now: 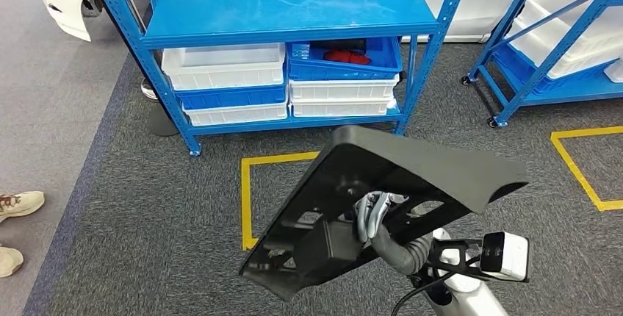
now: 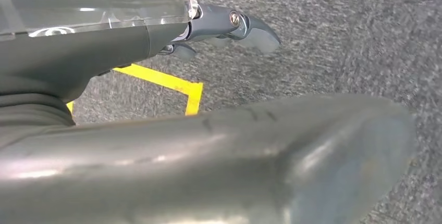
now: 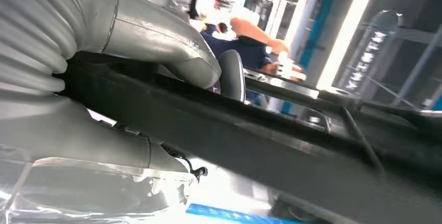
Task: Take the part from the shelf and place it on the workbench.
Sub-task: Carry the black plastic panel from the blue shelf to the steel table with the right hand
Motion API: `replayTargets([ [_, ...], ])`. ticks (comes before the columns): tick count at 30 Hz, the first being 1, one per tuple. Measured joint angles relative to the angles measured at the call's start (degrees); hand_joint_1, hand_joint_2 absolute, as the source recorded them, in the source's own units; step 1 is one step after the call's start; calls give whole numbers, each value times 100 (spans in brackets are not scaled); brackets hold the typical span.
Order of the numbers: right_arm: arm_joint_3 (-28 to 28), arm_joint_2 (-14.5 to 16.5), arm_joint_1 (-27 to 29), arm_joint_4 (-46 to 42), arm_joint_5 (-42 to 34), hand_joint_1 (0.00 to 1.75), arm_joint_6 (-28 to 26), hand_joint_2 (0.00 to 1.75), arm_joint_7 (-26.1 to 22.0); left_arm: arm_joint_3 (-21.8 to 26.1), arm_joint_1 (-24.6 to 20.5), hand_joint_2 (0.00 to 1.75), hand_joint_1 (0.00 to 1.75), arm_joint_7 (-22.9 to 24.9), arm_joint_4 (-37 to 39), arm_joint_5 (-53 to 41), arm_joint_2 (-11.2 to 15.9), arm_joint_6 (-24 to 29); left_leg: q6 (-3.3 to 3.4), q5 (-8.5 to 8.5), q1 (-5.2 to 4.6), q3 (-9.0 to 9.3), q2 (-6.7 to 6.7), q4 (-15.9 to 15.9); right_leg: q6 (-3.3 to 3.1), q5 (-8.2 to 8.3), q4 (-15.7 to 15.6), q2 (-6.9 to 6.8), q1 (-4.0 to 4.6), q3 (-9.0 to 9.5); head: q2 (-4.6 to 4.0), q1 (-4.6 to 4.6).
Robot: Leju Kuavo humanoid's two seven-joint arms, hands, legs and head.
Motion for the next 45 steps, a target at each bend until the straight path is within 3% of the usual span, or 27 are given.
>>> replayTargets([
  [1, -20, 79, 18, -36, 67, 175, 24, 175, -4, 5, 5, 0, 0, -1, -1, -6, 1, -4, -31, -16, -15, -14, 30, 23, -41, -3, -107, -40, 20, 33, 0, -1],
  [5, -137, 284, 49, -197, 221, 175, 25, 175, -13, 13, -5, 0, 0, -3, -2, -40, 8, -25, -152, -146, -11, -51, 132, 138, -206, 45, -155, 134, 25, -5, 0, -2],
  [7, -181, 362, 45, -263, 233, 175, 24, 175, -15, 13, -17, 0, 0, -3, -2, -40, 22, -21, -202, -489, 9, -268, 34, 667, -264, 83, -182, 214, 10, -14, 0, -2],
  [9, -202, 415, 50, -293, 232, 175, 22, 175, -15, 15, -14, 0, 0, -2, -2, -40, 41, -18, -229, -851, 14, -612, -31, 1460, -284, 107, -177, 311, 15, -45, 0, -2],
  [10, -207, 428, 56, -299, 233, 175, 22, 175, -14, 16, -11, 0, 0, -1, -2, -40, 48, -18, -230, -912, 15, -716, -42, 1701, -284, 118, -172, 364, 19, -59, 0, -2],
  [11, -210, 436, 61, -304, 233, 175, 22, 175, -14, 16, -9, 0, 0, -1, -2, -40, 49, -18, -221, -851, 15, -711, -49, 1710, -279, 128, -165, 420, 22, -69, 0, -2],
  [13, -215, 453, 67, -332, 270, 175, 1, 175, -13, 17, -10, 0, 0, 2, -2, -43, 50, -18, -177, -476, 15, -384, -138, 1076, -259, 146, -147, 534, 24, -78, 0, -2],
  [15, -221, 474, 67, -395, 388, 175, -66, 175, -13, 19, -15, 0, 0, 8, -1, -55, 64, -19, -118, -203, 15, -15, -402, 309, -215, 171, -126, 643, 29, -98, 0, -2],
  [17, -230, 489, 66, -487, 533, 175, -173, 175, -13, 19, -20, 0, 0, 30, 0, -89, 86, -17, -74, -160, 1, 87, -532, 47, -141, 215, -126, 749, 15, -138, 0, -1],
  [19, -249, 489, 58, -606, 628, 175, -303, 175, -13, 19, -34, 0, 0, 49, 1, -131, 104, -13, -21, -99, 4, 86, -410, 11, -61, 255, -135, 814, 4, -175, 0, -1],
  [21, -290, 471, 37, -759, 698, 175, -402, 175, -15, 15, -56, 0, 0, 37, 1, -192, 123, -23, 53, -27, 32, 80, -273, -47, -8, 95, 69, 644, 20, -286, 0, 0],
  [23, -382, 445, 50, -948, 782, 175, -410, 175, -16, -4, -54, 0, 0, -6, 1, -295, 138, -6, 95, 6, 35, 44, -134, -66, 29, -315, 717, 396, 18, -571, 0, 1],
  [24, -448, 430, 77, -1040, 823, 175, -387, 175, -16, -19, -47, 0, 0, -42, 1, -346, 143, 33, 99, 11, 29, 23, -62, -60, 49, -504, 1104, 339, 7, -731, 0, 1],
  [26, -594, 387, 141, -1187, 879, 175, -333, 175, -15, -39, -44, 0, 0, -127, 1, -401, 143, 142, 97, 13, 23, -8, 83, -40, 74, -602, 1446, 295, -7, -824, 0, 1],
  [27, -665, 364, 163, -1245, 898, 175, -308, 175, -15, -43, -50, 0, 0, -169, 1, -411, 142, 187, 91, 10, 21, -15, 150, -27, 74, -498, 1288, 271, -11, -700, 0, 1],
  [28, -729, 342, 176, -1294, 908, 175, -279, 175, -15, -45, -61, 0, 0, -202, 1, -417, 141, 226, 84, 3, 19, -16, 214, -13, 63, -330, 924, 212, -10, -469, 0, 1],
  [30, -853, 304, 190, -1382, 857, 175, -144, 175, -15, -50, -82, 0, 0, -256, 2, -441, 134, 349, 53, -18, -5, -13, 325, 11, -5, -111, 136, -29, 28, -17, 0, 1],
  [31, -926, 289, 209, -1423, 798, 175, -24, 175, -15, -52, -92, 0, 0, -287, 3, -456, 129, 432, 31, -28, -19, -10, 373, 21, -44, -69, -94, -108, 53, 102, 0, 1],
  [32, -1018, 275, 245, -1462, 729, 175, 134, 175, -15, -54, -98, 0, 0, -320, 5, -473, 118, 513, 8, -34, -32, -6, 418, 24, -79, -77, -178, -137, 75, 132, 0, 1],
  [34, -1238, 259, 349, -1530, 614, 175, 484, 175, -15, -60, -104, 0, 0, -390, 12, -505, 90, 593, -45, -51, -41, 3, 490, 27, -131, -44, -190, -19, 68, 115, 0, 1],
  [36, -1476, 254, 422, -1573, 554, 175, 714, 175, -16, -81, -100, 0, 0, -452, 21, -561, 51, 562, -102, -216, -25, -59, 338, 216, -196, -3, -224, 87, 27, 106, 0, 1],
  [38, -1641, 261, 456, -1590, 545, 175, 717, 175, -16, -136, -84, 0, 0, -492, 32, -649, 19, 468, -144, -605, 5, -319, 65, 857, -246, 32, -241, 203, 8, 83, 0, 1],
  [40, -1712, 266, 507, -1603, 566, 175, 628, 175, -14, -191, -65, 0, 0, -509, 47, -723, -1, 386, -167, -911, 21, -643, -39, 1595, -255, 55, -234, 344, 9, 49, 0, 1],
  [41, -1733, 266, 533, -1612, 577, 175, 598, 175, -14, -211, -59, 0, 0, -513, 55, -742, -9, 363, -172, -918, 27, -709, -48, 1741, -249, 64, -227, 419, 9, 39, 0, 1],
  [42, -1756, 266, 553, -1621, 584, 175, 580, 175, -13, -226, -56, 0, 0, -516, 61, -751, -16, 348, -173, -800, 36, -660, -56, 1646, -240, 71, -218, 498, 8, 33, 0, 1],
  [43, -1776, 266, 567, -1633, 589, 175, 567, 175, -13, -243, -56, 0, 0, -519, 63, -759, -20, 324, -168, -592, 48, -505, -88, 1319, -227, 76, -205, 577, 6, 31, 0, 1],
  [45, -1800, 276, 604, -1689, 611, 175, 563, 175, -13, -290, -56, 0, 0, -529, 64, -782, -24, 215, -148, -238, 76, -125, -300, 490, -185, 78, -163, 719, 4, 13, 0, 1],
])
